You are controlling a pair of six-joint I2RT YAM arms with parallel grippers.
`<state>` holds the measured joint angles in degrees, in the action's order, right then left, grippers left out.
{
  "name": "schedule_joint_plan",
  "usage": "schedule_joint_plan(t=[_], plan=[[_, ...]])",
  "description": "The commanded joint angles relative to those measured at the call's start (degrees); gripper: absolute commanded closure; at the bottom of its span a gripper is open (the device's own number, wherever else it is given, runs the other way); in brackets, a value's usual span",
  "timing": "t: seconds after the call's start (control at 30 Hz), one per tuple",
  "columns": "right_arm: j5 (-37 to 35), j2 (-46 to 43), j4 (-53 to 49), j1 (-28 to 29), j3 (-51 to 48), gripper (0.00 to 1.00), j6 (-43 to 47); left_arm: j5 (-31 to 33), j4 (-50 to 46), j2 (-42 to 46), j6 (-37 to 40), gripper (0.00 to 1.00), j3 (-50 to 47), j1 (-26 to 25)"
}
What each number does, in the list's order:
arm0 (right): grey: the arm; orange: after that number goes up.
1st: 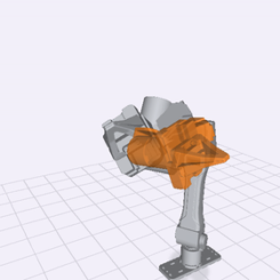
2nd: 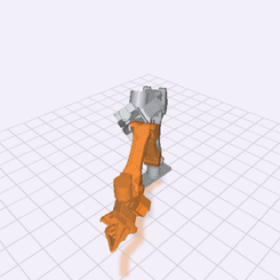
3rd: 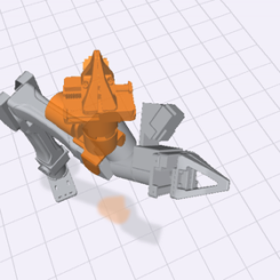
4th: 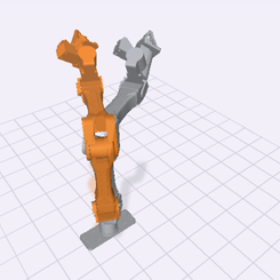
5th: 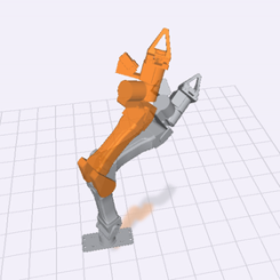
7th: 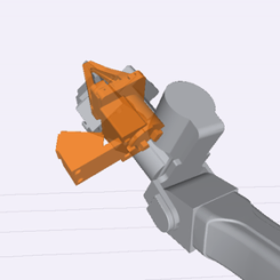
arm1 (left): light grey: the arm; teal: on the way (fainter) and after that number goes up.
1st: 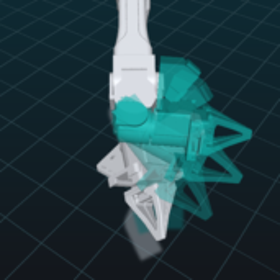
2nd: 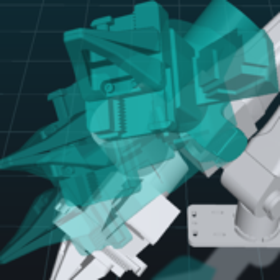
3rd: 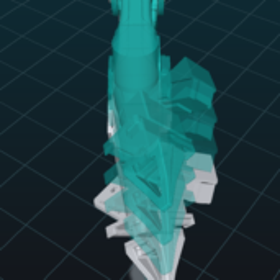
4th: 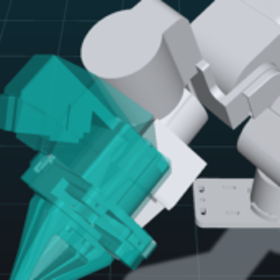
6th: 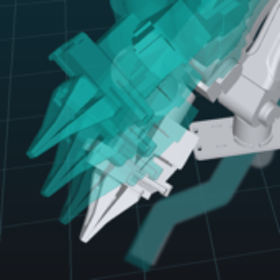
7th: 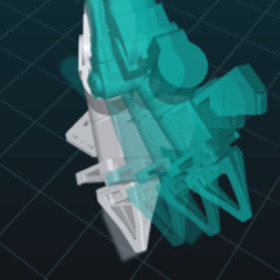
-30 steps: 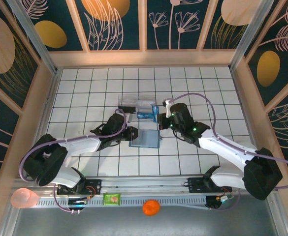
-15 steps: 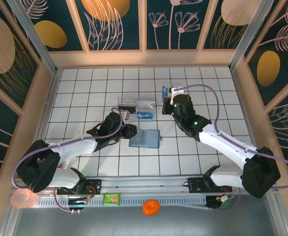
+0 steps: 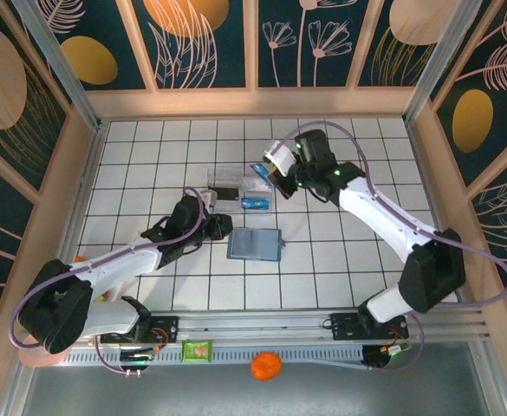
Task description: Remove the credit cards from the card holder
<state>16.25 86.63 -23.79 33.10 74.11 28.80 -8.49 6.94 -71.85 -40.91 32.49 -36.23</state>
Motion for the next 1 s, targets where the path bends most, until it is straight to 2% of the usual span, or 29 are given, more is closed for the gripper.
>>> schedule_joint_plan(t=[0.0, 0.2, 0.53, 0.7, 0.83, 0.97], plan=[[0.17, 5.89, -11.01, 2.28, 5.93, 1.0, 8.7, 1.01, -3.08, 2.02, -1.3, 0.76, -0.77, 2.04], [-4.48, 15.58, -16.94, 4.23, 13.72, 1.0, 12.49, 1.76, -5.83, 4.6, -1.18, 0.68, -0.77, 4.56], [-11.03, 18.06, -14.75, 7.4, 12.16, 1.0, 14.58, -0.84, -5.9, 4.74, -1.11, 0.54, -0.67, 6.91], [-16.92, 19.73, -14.46, 8.15, 13.55, 1.0, 15.95, -2.96, -5.23, 3.85, -1.01, 0.53, -0.63, 8.41], [-16.95, 20.79, -16.82, 9.15, 16.04, 1.0, 16.88, -3.19, -5.09, 3.36, -0.93, 0.53, -0.67, 8.86], [-20.55, 22.68, -18.71, 10.72, 17.56, 1.0, 17.94, -4.06, -4.74, 2.65, -0.94, 0.53, -0.66, 9.42]])
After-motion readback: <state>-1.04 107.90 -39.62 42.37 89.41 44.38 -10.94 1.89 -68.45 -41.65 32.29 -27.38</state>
